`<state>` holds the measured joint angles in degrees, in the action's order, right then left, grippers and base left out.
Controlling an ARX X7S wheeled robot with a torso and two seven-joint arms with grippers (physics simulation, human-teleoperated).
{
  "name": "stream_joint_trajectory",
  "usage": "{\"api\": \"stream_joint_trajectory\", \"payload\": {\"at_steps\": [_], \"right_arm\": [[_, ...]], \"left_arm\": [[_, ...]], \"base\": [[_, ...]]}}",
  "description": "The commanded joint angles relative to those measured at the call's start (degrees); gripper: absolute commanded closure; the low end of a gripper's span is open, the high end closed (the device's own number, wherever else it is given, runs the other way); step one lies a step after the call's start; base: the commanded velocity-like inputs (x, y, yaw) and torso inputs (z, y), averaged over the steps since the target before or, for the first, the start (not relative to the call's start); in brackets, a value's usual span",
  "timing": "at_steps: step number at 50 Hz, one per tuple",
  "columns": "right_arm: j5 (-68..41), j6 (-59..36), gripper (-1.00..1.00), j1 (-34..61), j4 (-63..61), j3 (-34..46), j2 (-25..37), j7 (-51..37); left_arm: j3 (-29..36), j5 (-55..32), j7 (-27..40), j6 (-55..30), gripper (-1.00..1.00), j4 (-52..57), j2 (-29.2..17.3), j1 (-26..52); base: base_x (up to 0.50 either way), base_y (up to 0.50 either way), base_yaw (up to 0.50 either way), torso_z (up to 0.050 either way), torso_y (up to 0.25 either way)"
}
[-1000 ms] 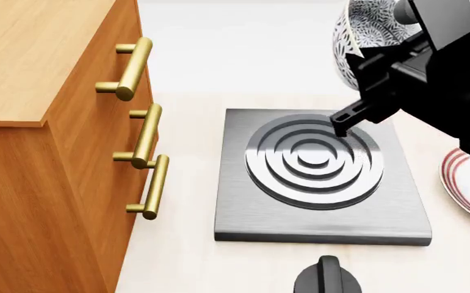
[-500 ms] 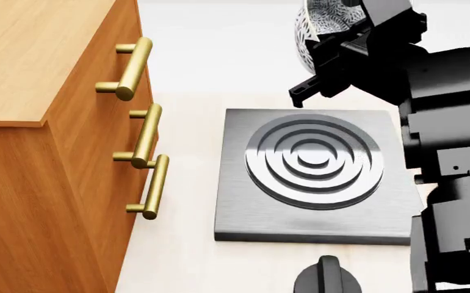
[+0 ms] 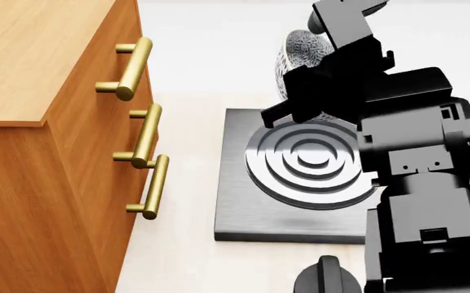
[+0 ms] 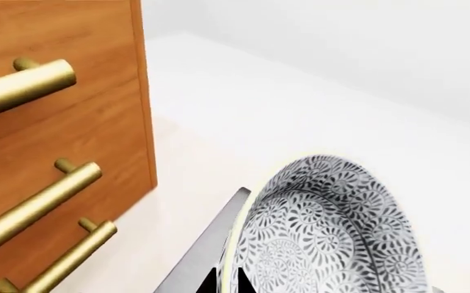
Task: Put the bowl on the stove.
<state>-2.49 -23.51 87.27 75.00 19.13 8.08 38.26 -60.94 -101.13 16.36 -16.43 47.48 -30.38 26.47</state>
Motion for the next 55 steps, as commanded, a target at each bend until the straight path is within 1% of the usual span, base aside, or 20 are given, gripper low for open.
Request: {"api": "stream_joint_trajectory", "payload": {"at_steps": [1, 15, 22, 24, 27, 28, 30, 31, 32, 33, 36, 38, 41, 47, 50, 55], "right_arm": [[2.3, -2.9, 1.0, -0.2, 0.0, -4.6, -1.9, -0.6], [2.4, -3.9, 1.0, -1.0, 0.0, -5.1, -1.7, -1.7], [2.4, -3.9, 1.0, -1.0, 0.0, -5.6, -1.6, -1.9], [2.4, -4.0, 1.0, -1.0, 0.0, -5.6, -1.6, -1.9], [2.4, -4.1, 1.0, -1.0, 0.0, -5.7, -1.5, -2.0], [2.4, -4.0, 1.0, -0.9, 0.0, -5.8, -1.5, -1.9], [2.4, -4.0, 1.0, -0.9, 0.0, -5.9, -1.5, -2.1], [2.5, -4.0, 1.0, -1.0, 0.0, -5.8, -1.5, -1.9], [2.4, -4.0, 1.0, -1.0, 0.0, -6.0, -1.5, -2.1], [2.4, -4.0, 1.0, -1.0, 0.0, -6.0, -1.5, -2.0], [2.4, -4.1, 1.0, -1.1, 0.0, -6.0, -1.5, -2.0], [2.5, -4.0, 1.0, -1.1, 0.0, -5.9, -1.5, -1.9], [2.5, -4.1, 1.0, -1.1, 0.0, -5.9, -1.5, -1.9], [2.5, -4.2, 1.0, -1.0, 0.0, -5.8, -1.6, -1.8], [2.5, -4.2, 1.0, -1.1, 0.0, -5.7, -1.6, -1.7], [2.5, -4.4, 1.0, -1.1, 0.0, -5.6, -1.7, -1.6]], "left_arm": [[-1.1, 0.4, -1.7, -0.4, -1.0, -0.1, 1.4, -0.1], [-0.5, 1.5, -2.0, -0.8, -1.0, -0.3, 1.7, -0.2], [-0.4, 1.1, -0.8, -0.7, -1.0, -0.7, 1.4, -0.2], [-0.5, 2.8, -2.5, -1.5, -1.0, -0.1, 1.4, -0.6], [-0.4, 2.3, -1.9, -1.1, -1.0, -0.3, 1.5, -0.4], [-0.6, 3.5, -2.0, -1.0, -1.0, -0.1, 1.8, -0.2], [-0.7, 1.0, -1.0, -0.6, -1.0, -0.6, 1.7, -0.4], [-0.7, 1.1, 1.4, 0.4, -1.0, -1.0, 1.9, 0.6], [-0.8, -0.4, 1.5, 0.5, -1.0, -1.5, 1.5, 0.4], [-1.1, 1.9, 0.4, 0.1, -1.0, -1.0, 1.6, 0.3], [-0.9, 0.7, 0.9, 0.2, -1.0, -1.2, 1.5, 0.1], [-0.7, 2.8, 0.5, -0.2, -1.0, -0.9, 1.6, 0.3], [0.3, 2.6, 2.1, -0.5, -1.0, -1.5, 1.3, 0.3], [0.3, 4.3, 1.8, -0.6, -1.0, -1.4, 1.5, 0.4], [0.1, 5.4, 0.2, -0.9, -1.0, -0.9, 1.6, 0.0], [-0.4, 5.7, -1.9, -1.1, -1.0, -0.2, 2.0, -0.4]], "base": [[0.0, 0.0, 0.0, 0.0, 0.0], [0.0, 0.0, 0.0, 0.0, 0.0], [0.0, 0.0, 0.0, 0.0, 0.001], [0.0, 0.0, 0.0, 0.0, 0.0], [0.0, 0.0, 0.0, 0.0, 0.0], [0.0, 0.0, 0.0, 0.0, 0.0], [0.0, 0.0, 0.0, 0.0, 0.0], [0.0, 0.0, 0.0, 0.0, 0.0], [0.0, 0.0, 0.0, 0.004, -0.16], [0.0, 0.0, 0.0, 0.009, -0.25], [0.0, 0.0, 0.0, 0.009, -0.25], [0.0, 0.0, 0.0, 0.008, -0.203], [0.0, 0.0, 0.0, 0.0, 0.0], [0.0, 0.0, 0.0, 0.0, 0.0], [0.0, 0.0, 0.0, 0.0, 0.0], [0.0, 0.0, 0.0, 0.004, -0.216]]}}
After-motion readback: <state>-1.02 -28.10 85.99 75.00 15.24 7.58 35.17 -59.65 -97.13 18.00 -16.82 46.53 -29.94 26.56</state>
